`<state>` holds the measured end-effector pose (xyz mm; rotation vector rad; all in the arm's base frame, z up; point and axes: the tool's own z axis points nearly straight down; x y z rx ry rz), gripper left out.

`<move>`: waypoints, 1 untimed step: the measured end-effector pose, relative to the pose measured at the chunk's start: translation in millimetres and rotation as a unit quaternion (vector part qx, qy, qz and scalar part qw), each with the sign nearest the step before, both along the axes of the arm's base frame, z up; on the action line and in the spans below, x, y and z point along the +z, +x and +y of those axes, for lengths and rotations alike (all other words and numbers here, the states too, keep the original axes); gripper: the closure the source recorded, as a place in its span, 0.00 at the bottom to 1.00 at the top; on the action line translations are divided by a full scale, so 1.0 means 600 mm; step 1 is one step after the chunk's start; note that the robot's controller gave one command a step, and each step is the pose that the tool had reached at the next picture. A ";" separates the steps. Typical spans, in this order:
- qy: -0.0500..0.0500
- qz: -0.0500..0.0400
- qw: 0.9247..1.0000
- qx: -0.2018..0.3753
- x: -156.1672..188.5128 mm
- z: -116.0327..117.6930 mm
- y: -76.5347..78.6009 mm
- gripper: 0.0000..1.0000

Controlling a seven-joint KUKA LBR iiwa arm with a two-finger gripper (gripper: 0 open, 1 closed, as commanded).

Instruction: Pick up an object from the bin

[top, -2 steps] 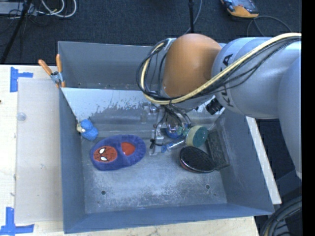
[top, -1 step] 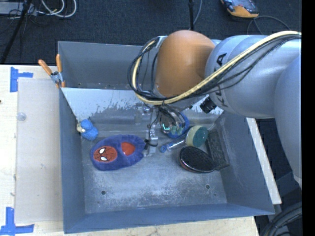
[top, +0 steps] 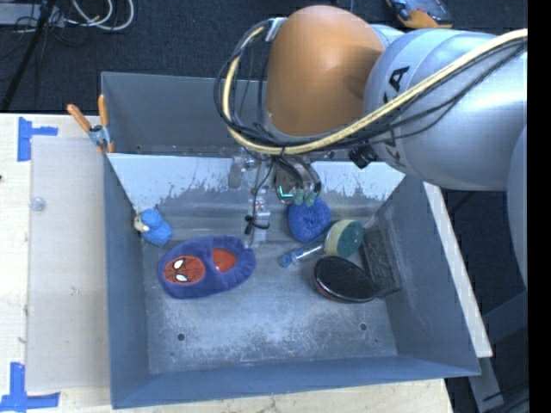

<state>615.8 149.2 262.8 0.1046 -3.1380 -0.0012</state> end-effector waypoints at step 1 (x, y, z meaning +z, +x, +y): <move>0.001 -0.005 1.000 0.004 -0.016 -0.010 -0.024 0.00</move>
Offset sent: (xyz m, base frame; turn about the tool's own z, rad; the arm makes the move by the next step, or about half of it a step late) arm -0.0412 -0.0062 -0.1341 -0.0440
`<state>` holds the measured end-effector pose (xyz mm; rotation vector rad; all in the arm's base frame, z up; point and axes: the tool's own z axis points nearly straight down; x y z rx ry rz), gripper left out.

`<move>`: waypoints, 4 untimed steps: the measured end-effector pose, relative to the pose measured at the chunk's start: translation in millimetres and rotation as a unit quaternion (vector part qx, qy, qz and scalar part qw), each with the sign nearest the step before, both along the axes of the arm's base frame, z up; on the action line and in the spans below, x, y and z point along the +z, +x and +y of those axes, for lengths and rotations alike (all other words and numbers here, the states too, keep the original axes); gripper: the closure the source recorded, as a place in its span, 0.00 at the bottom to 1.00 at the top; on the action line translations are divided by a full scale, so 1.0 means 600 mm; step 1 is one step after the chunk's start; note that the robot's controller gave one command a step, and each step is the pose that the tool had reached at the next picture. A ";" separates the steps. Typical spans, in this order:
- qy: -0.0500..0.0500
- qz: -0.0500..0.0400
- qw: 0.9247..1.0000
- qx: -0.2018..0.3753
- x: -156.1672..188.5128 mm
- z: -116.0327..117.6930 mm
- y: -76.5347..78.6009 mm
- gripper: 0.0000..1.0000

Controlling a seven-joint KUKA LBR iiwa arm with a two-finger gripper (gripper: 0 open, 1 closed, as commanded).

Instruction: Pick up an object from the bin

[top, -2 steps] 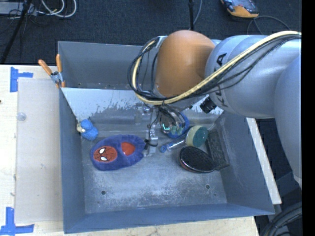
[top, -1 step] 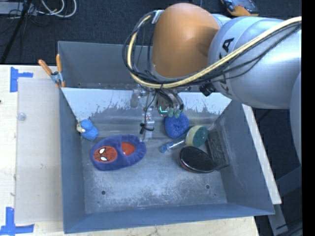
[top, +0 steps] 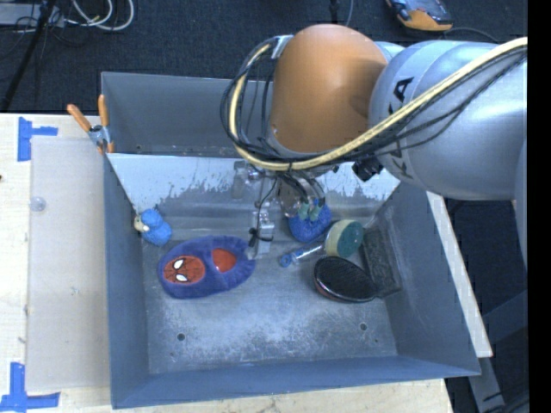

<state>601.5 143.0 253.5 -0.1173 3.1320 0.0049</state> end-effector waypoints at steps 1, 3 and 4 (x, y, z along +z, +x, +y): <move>-0.001 0.005 1.000 0.006 -0.109 -0.005 -0.023 0.00; 0.000 0.002 0.997 0.074 -0.258 0.047 0.013 0.00; -0.003 -0.001 0.978 0.207 -0.289 0.121 -0.022 0.00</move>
Offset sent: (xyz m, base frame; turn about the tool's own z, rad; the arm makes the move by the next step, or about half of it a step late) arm -0.0080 0.0327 -0.1187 -0.0832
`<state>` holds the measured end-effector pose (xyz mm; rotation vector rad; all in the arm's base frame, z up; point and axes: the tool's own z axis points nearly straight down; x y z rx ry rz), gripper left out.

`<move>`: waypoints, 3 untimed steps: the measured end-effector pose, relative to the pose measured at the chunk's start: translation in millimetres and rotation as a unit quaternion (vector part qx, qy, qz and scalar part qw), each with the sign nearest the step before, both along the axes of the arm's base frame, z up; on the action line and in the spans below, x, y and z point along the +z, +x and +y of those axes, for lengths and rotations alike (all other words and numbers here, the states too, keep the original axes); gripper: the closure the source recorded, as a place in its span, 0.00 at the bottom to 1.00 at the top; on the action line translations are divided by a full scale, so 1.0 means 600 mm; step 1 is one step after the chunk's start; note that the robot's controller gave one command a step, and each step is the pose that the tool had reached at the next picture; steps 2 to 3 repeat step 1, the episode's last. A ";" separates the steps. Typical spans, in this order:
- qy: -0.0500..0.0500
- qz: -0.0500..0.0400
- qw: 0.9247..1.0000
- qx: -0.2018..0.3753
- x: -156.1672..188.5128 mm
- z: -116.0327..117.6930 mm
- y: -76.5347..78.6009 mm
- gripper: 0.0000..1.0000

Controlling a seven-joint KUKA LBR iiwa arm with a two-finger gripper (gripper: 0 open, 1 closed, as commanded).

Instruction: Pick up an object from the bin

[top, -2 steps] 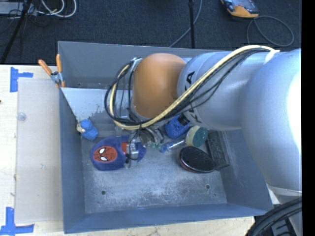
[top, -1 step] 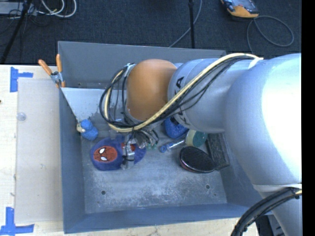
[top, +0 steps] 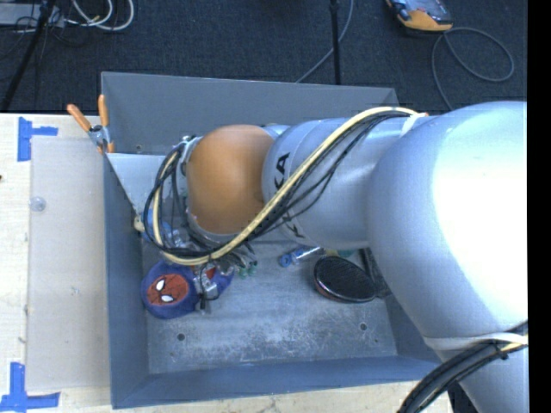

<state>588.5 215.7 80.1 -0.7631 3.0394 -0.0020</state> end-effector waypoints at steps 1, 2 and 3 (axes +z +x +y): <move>0.008 0.001 0.986 -0.169 -0.007 0.010 -0.016 1.00; 0.008 0.001 0.986 -0.169 -0.007 0.010 -0.016 1.00; 0.008 0.001 0.986 -0.169 -0.007 0.010 -0.016 1.00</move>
Offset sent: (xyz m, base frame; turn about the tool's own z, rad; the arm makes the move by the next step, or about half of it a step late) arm 0.0000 0.0000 0.0000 0.0000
